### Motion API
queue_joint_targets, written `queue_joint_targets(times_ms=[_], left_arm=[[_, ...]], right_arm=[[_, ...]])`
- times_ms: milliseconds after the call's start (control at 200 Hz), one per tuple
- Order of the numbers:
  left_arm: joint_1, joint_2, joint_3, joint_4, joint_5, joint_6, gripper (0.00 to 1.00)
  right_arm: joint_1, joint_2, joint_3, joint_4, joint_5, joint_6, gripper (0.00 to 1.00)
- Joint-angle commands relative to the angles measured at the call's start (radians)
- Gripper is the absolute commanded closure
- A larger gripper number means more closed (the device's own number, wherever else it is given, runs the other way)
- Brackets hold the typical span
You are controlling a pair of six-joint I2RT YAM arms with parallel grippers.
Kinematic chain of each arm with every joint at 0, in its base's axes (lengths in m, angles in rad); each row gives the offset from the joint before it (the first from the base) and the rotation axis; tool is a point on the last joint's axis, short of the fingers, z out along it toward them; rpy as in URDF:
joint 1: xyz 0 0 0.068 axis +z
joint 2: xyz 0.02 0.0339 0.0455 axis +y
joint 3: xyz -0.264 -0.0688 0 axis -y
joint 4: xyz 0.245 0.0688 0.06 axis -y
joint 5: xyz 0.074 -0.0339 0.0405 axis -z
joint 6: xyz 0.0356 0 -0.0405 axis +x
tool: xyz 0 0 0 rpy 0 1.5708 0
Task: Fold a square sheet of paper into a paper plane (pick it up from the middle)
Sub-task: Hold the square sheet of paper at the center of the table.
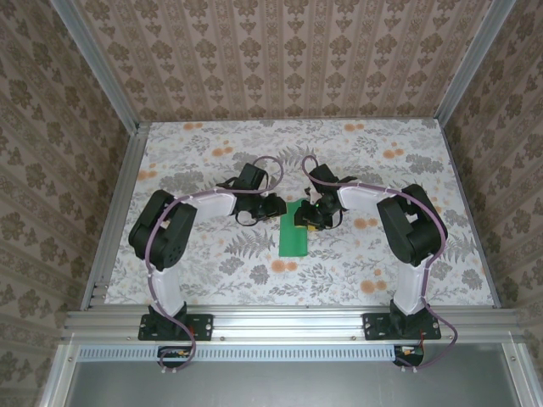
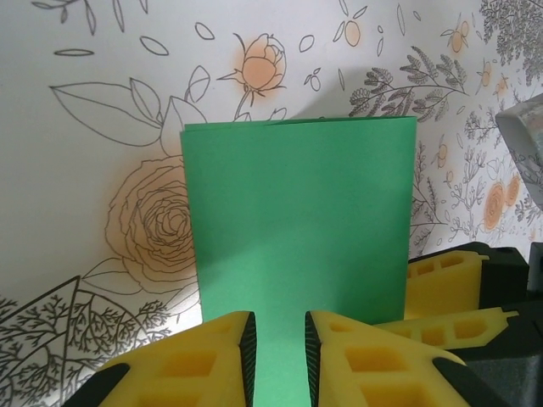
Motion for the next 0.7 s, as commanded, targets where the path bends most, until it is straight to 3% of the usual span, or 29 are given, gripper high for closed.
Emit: queue_joint_targets(times_ms=[0,695], left_arm=[[-0.011,0.03,0.038,-0.02,0.026,0.024,0.76],[-0.026,0.093,0.073,-0.114,0.004,0.036,0.82]], right_arm=[[-0.003,0.08,-0.014,-0.027,0.085,0.017,0.63],[-0.002,0.091,-0.016,-0.028,0.087,0.014,0.64]])
